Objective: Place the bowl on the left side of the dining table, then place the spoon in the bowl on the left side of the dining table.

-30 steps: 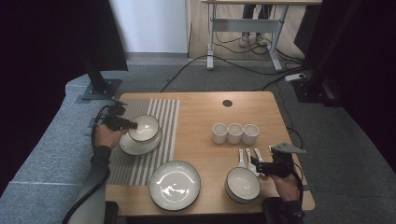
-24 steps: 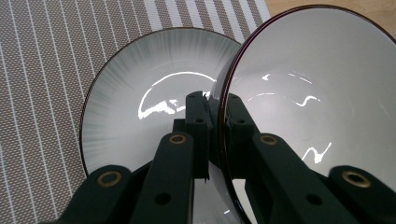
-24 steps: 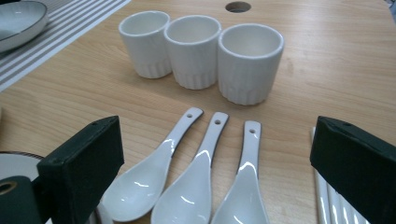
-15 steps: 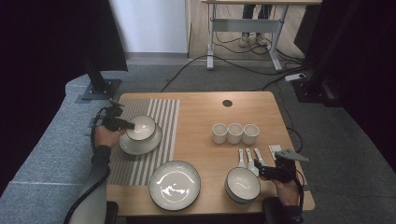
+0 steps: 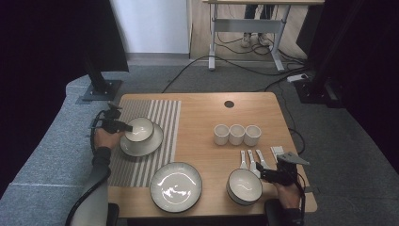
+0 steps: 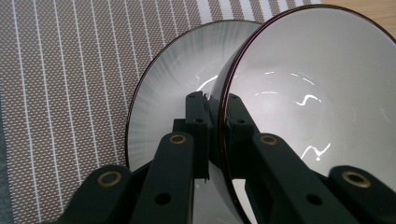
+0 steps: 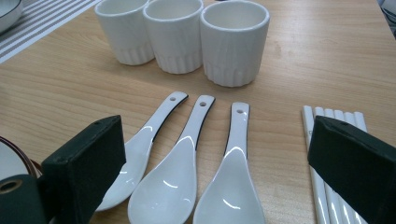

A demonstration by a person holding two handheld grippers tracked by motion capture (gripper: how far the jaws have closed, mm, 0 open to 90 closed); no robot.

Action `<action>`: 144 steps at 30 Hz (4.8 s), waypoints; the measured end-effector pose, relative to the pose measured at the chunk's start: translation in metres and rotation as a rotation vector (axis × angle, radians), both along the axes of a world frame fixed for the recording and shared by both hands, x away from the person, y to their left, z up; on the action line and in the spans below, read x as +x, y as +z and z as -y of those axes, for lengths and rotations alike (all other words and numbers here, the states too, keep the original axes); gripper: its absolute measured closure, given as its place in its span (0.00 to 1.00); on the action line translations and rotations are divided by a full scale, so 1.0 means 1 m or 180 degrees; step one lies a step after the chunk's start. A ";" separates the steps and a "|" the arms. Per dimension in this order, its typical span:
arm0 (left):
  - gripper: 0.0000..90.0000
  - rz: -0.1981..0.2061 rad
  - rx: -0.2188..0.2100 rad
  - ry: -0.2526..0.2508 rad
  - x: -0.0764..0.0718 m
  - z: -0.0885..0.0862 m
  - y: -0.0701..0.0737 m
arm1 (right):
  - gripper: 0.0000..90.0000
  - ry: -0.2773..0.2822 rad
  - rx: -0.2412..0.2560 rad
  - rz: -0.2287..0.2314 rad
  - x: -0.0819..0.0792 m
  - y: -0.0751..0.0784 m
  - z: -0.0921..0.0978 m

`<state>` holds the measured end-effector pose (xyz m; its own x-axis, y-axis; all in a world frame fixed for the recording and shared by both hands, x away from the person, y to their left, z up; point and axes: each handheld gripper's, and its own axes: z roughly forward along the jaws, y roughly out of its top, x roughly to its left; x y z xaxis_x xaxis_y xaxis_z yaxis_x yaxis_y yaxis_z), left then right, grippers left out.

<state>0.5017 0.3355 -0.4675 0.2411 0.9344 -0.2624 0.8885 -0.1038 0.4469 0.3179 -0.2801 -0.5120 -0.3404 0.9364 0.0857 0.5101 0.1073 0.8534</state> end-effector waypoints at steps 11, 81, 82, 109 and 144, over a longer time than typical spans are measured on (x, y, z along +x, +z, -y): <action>0.93 -0.0038 0.0018 0.0036 0.002 -0.001 -0.011 | 0.05 -0.0015 0.0024 -0.0029 0.001 -0.003 0.002; 0.00 0.1518 -0.0138 -0.0574 -0.104 0.019 0.051 | 0.07 0.0031 -0.0037 -0.0225 0.001 -0.019 0.002; 0.00 0.1549 -0.0155 -0.0584 -0.108 0.019 0.050 | 0.07 0.0028 -0.0034 -0.0216 0.001 -0.019 0.002; 0.00 0.1622 0.0048 -0.0577 -0.178 0.037 -0.049 | 0.11 0.0002 -0.0012 -0.0271 0.002 -0.020 0.003; 0.00 0.1643 0.0248 -0.0706 -0.183 0.044 -0.052 | 0.07 -0.0073 -0.0196 -0.0618 0.014 -0.001 0.015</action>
